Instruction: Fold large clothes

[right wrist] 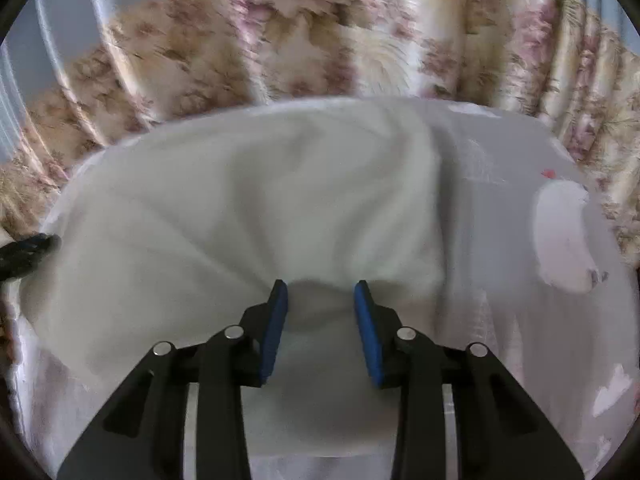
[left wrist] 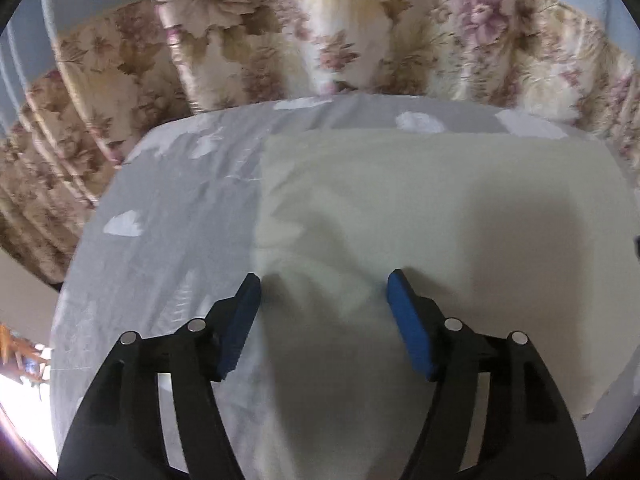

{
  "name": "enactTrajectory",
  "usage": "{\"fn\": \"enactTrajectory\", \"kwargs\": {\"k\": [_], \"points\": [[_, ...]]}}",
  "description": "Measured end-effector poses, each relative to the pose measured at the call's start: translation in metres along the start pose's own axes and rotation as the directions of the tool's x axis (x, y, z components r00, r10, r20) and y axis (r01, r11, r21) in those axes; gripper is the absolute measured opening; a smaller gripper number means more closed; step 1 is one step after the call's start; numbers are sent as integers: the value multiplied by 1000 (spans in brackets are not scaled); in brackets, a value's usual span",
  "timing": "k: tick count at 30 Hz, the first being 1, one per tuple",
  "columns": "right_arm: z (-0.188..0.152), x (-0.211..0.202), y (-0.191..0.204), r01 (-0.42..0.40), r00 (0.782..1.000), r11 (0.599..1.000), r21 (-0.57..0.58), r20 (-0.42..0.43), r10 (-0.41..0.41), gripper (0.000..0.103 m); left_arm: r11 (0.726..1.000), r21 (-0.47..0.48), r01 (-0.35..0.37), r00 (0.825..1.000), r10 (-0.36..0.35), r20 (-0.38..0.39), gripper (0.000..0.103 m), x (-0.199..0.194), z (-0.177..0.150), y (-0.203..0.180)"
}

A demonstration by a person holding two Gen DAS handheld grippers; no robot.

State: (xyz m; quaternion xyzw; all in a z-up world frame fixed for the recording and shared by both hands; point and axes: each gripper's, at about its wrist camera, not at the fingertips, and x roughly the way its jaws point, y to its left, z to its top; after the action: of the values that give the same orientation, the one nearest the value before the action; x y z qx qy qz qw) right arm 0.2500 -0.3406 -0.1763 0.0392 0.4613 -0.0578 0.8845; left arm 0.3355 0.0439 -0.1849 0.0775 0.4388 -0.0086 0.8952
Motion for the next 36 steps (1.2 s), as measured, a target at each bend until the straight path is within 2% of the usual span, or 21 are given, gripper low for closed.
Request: {"fn": "enactTrajectory", "kwargs": {"k": [1, 3, 6, 10, 12, 14, 16, 19, 22, 23, 24, 28, 36], "points": [[-3, 6, -2, 16, 1000, 1000, -25, 12, -16, 35, 1000, 14, -7, 1000, 7, 4, 71, 3, -2, 1], [-3, 6, -16, -60, 998, 996, 66, 14, 59, 36, 1000, -5, 3, 1000, -3, 4, 77, 8, -6, 5], [4, 0, -19, -94, 995, 993, 77, -7, 95, 28, 1000, -13, -2, 1000, 2, 6, 77, 5, -4, 5], [17, -30, 0, -133, 990, 990, 36, 61, 131, 28, 999, -35, 11, 1000, -11, 7, 74, -15, 2, 5], [26, -41, 16, -166, 982, 986, 4, 87, 165, 28, 997, -40, 59, 997, -58, 41, 74, -35, 4, -1], [34, -44, 44, -199, 975, 978, -57, 90, 203, 28, 996, -4, 88, 994, -88, 64, 74, -48, 8, -20], [37, -39, 65, -193, 976, 975, -108, 85, 202, 28, 994, 39, 101, 992, -103, 74, 75, -53, 9, -40], [31, -23, 81, -176, 981, 975, -137, 58, 185, 28, 993, 89, 81, 996, -84, 36, 75, -36, 6, -67], [21, -9, 79, -167, 984, 975, -148, 36, 174, 28, 994, 80, 80, 997, -79, -21, 85, -8, -3, -65], [19, -8, 78, -165, 984, 975, -150, 36, 172, 28, 994, 90, 59, 998, -59, -10, 93, -1, -8, -64], [18, -7, 79, -164, 984, 975, -153, 37, 172, 28, 993, 106, 47, 999, -47, 4, 94, 1, -10, -64], [13, -8, 79, -162, 984, 974, -158, 45, 171, 28, 992, 119, 32, 999, -34, 16, 95, 4, -14, -66], [14, -4, 79, -162, 982, 972, -170, 66, 175, 29, 993, 107, 53, 998, -56, 23, 99, 8, -15, -61]]}}
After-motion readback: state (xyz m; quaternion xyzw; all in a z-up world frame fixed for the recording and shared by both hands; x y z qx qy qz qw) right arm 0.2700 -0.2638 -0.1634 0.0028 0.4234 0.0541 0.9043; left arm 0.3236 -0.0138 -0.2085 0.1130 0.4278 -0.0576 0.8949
